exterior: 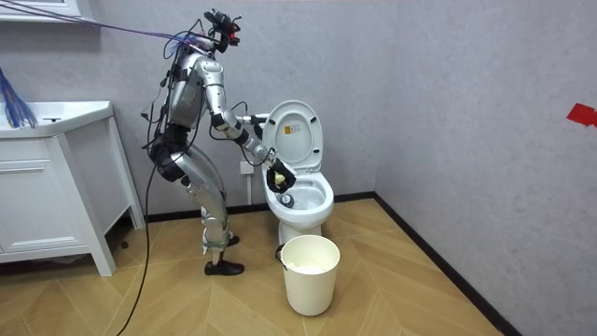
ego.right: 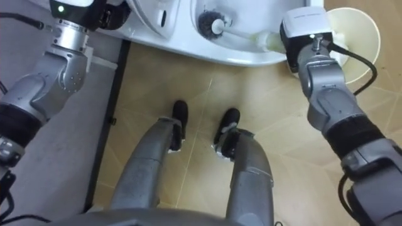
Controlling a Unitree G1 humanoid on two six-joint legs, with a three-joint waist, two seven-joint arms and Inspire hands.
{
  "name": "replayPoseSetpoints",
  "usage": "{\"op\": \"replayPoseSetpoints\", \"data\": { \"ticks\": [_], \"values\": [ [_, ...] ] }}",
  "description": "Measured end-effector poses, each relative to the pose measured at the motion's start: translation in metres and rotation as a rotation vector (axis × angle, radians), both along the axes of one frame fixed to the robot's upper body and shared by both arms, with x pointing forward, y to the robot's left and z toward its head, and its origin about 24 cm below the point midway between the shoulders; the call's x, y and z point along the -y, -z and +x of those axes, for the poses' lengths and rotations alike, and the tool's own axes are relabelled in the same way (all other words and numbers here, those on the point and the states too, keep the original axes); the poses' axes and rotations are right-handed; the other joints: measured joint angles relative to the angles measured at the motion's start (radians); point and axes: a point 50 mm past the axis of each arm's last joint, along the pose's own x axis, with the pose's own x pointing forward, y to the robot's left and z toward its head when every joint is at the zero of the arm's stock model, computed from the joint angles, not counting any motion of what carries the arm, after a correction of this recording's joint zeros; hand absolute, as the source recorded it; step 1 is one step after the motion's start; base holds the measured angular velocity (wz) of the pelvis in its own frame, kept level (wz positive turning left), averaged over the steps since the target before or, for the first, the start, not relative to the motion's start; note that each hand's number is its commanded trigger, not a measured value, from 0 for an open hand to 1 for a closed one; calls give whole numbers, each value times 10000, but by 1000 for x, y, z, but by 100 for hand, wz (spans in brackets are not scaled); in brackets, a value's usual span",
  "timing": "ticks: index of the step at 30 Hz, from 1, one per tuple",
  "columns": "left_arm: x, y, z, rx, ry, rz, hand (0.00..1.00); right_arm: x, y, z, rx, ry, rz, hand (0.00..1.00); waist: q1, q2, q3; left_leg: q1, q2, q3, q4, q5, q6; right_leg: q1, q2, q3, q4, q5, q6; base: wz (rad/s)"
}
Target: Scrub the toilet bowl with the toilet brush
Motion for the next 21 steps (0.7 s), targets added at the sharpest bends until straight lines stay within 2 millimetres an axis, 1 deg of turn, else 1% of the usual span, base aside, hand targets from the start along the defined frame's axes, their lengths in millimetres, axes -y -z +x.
{"op": "replayPoseSetpoints", "data": {
  "ticks": [1,2,3,4,5,6,7,8,9,10,11,12,13,14,15,17,21],
  "values": [
    [-3,-2,0,172,-111,27,0,10,4,1,-113,526,619,100,10,-3,2,79,-24,9,-48,30,26,59,-41,-18,12,-43,39,16],
    [-6,-4,2,330,-202,85,0,18,6,2,-192,973,1214,100,-47,-33,21,128,-107,8,-154,116,19,58,-117,-17,63,-67,77,20],
    [-8,-5,3,374,-285,111,0,21,7,3,-210,1191,1503,100,-58,-37,24,150,-174,-5,-238,187,30,39,-191,-24,113,-81,98,24],
    [-9,-6,6,406,-393,162,0,27,7,4,-150,1602,2219,100,-93,-48,30,162,-284,0,-339,275,28,-42,-311,19,230,-98,102,22],
    [-10,-9,7,509,-447,215,0,31,4,7,53,1928,2825,100,-174,-111,69,159,-373,68,-438,371,60,-152,-448,43,358,-132,132,15],
    [-11,-10,7,569,-482,200,0,33,2,9,201,2087,3128,100,-164,-147,92,140,-390,111,-460,401,58,-216,-469,100,405,-142,148,0],
    [-13,-14,9,736,-610,134,0,34,-4,16,626,2437,3790,100,-133,-271,171,112,-394,213,-457,426,71,-348,-518,187,523,-147,141,-6],
    [-14,-16,11,886,-763,113,0,33,-13,24,1177,2808,4498,100,-218,-311,195,14,-405,213,-440,470,56,-447,-561,156,570,-134,117,0],
    [-14,-17,12,980,-839,104,0,33,-18,27,1505,2964,4849,100,-301,-316,198,-46,-427,189,-422,498,60,-496,-578,156,613,-135,118,18],
    [-14,-20,15,1107,-904,107,0,36,-27,32,2140,3258,5372,100,-413,-349,219,-127,-498,132,-373,530,69,-593,-623,195,741,-143,104,18],
    [-14,-22,16,1138,-947,139,0,37,-31,34,2259,3313,5390,100,-442,-402,252,-132,-511,134,-358,531,71,-612,-643,203,782,-146,97,15],
    [-16,-25,20,1210,-1067,201,0,37,-37,37,2404,3236,5357,100,-573,-510,318,-137,-543,148,-336,536,80,-641,-691,219,874,-169,83,4],
    [-18,-27,22,1263,-1183,238,0,36,-41,40,2482,3058,5170,100,-690,-572,328,-191,-550,147,-298,535,89,-676,-702,211,887,-184,105,0],
    [-18,-28,22,1302,-1199,238,0,35,-45,42,2603,2900,4951,100,-807,-607,329,-242,-548,166,-257,520,116,-713,-713,207,894,-200,154,0],
    [-18,-28,22,1301,-1197,244,0,35,-46,42,2660,2849,4838,100,-853,-618,324,-265,-552,173,-231,510,133,-731,-724,208,908,-198,158,-3],
    [-17,-28,22,1300,-1199,241,0,35,-49,43,2860,2588,4356,100,-935,-639,320,-368,-554,220,-62,479,242,-828,-778,253,1050,-197,141,-2],
    [-19,-27,23,1201,-1441,294,0,34,-50,43,2877,2188,3536,100,-921,-634,319,-399,-548,244,101,382,283,-811,-781,234,1086,-202,148,-5]
  ]
}}
